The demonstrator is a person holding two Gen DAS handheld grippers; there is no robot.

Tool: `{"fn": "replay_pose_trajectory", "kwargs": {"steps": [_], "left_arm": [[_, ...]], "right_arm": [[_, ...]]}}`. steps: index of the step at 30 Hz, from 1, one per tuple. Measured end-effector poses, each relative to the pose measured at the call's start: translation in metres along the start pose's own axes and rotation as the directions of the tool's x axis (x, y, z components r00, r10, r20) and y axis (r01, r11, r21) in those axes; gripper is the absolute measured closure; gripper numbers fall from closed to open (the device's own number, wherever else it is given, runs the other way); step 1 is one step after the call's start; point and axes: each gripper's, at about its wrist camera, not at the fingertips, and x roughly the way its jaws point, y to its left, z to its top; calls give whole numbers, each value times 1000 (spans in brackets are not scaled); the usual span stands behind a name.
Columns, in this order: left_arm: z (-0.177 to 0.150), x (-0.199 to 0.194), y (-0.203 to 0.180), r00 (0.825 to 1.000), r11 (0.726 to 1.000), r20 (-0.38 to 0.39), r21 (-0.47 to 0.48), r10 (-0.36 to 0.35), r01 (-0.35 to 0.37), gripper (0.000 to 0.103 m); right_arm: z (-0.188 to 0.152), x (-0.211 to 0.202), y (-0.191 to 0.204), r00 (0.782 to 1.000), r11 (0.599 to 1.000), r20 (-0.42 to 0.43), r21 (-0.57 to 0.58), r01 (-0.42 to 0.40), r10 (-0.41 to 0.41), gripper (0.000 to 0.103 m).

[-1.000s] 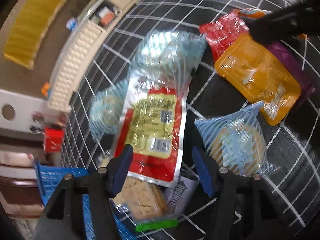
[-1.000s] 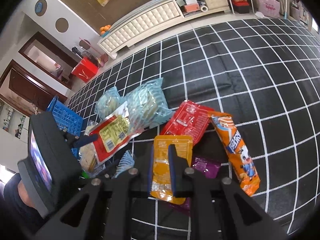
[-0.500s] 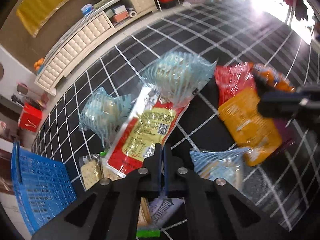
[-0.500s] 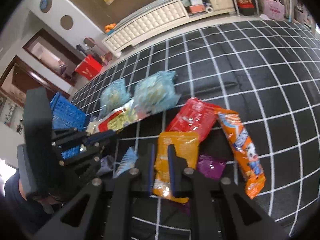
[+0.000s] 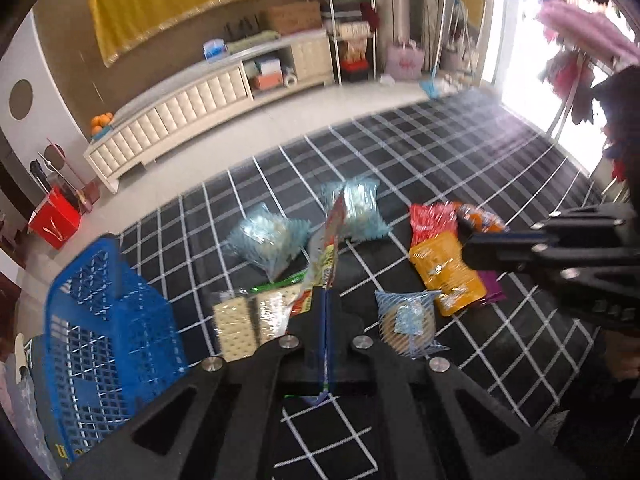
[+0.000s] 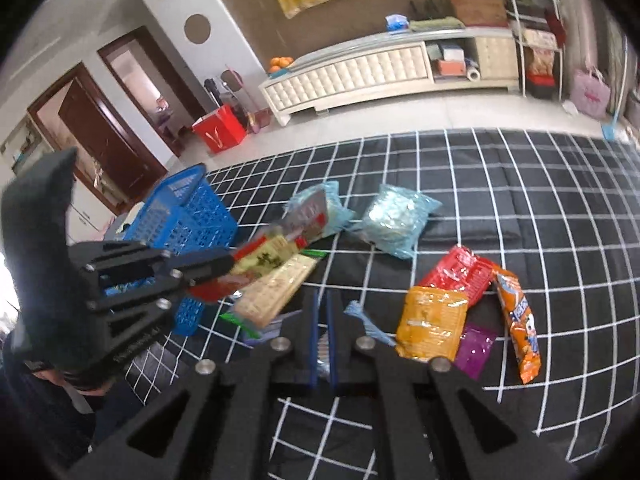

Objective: Organize snacks
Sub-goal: 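Lift the sausage pack with the left tool and carry it over the blue basket, then open the left tool to drop the sausage pack into the basket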

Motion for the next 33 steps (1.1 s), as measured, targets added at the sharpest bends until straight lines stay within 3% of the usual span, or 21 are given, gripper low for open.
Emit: {"fn": "replay_pose_trajectory", "kwargs": {"steps": [8,16,23,33], "left_arm": [[-14,-95,36,990,997,142,-82,-4,16,103],[-49,-143,98,980,982,193,-187,45,-8,103],[-79,-148,151,983,965,165,-260,85,-40,103],[-108,-101,196,993,945,88,-322,84,-51,103]], "right_arm": [[17,-14,59,999,996,11,-76,35,-34,96],[36,9,145,1000,977,20,-214,12,-8,96],[43,67,213,999,953,-44,-301,-34,22,96],[50,136,233,990,958,-140,-286,-16,-25,96]]}}
